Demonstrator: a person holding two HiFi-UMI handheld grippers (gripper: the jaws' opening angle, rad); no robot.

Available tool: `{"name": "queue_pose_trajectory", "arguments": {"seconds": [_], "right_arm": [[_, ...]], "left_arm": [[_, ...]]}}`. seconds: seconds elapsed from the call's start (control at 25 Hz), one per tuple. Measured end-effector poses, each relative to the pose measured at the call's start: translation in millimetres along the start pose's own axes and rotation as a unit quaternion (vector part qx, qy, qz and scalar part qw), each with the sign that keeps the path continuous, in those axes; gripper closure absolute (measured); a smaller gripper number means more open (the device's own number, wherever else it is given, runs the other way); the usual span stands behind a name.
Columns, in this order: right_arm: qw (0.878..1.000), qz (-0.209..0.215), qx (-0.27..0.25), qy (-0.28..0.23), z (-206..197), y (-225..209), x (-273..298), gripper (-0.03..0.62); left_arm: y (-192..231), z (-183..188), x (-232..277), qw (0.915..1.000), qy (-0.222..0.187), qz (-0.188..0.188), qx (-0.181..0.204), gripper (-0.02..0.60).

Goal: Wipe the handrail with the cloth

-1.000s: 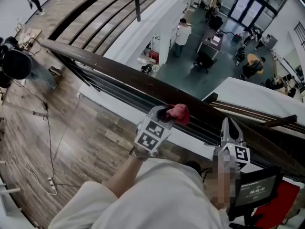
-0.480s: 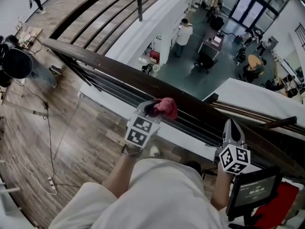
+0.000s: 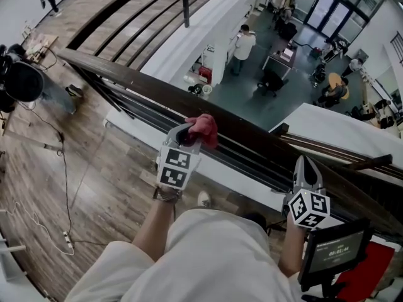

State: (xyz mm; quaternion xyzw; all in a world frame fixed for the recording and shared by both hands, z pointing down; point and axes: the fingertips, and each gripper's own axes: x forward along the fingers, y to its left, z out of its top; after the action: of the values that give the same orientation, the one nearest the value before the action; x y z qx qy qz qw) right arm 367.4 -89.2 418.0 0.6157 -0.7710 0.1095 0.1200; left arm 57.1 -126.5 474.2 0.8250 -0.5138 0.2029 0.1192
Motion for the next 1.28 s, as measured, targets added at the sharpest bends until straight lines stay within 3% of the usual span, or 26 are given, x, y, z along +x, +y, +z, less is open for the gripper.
{"name": "queue_pose_trajectory", "arguments": {"seconds": [0.2,0.68,0.88,1.28], "right_arm": [[1.0,-0.002,0.0,-0.002,-2,-2,-4,0.591],[1.0,-0.018,0.013,-0.004,-13,-35,-23,0.591],[0.999,-0.033,0.02,-0.007,-15,-61,-39,0.591],[0.998,-0.051,0.026,-0.013,-15,-109,-68,0.591]], "left_arm": [[2,11,-3,0.9988,-0.013,0.032,0.035,0.505],[16,50,8,0.9927,-0.048,0.088,0.067,0.505],[2,58,24,0.9935,-0.021,0.077,0.081,0.505],[-55,66,36,0.996,-0.013,0.044,0.076,0.505]]}}
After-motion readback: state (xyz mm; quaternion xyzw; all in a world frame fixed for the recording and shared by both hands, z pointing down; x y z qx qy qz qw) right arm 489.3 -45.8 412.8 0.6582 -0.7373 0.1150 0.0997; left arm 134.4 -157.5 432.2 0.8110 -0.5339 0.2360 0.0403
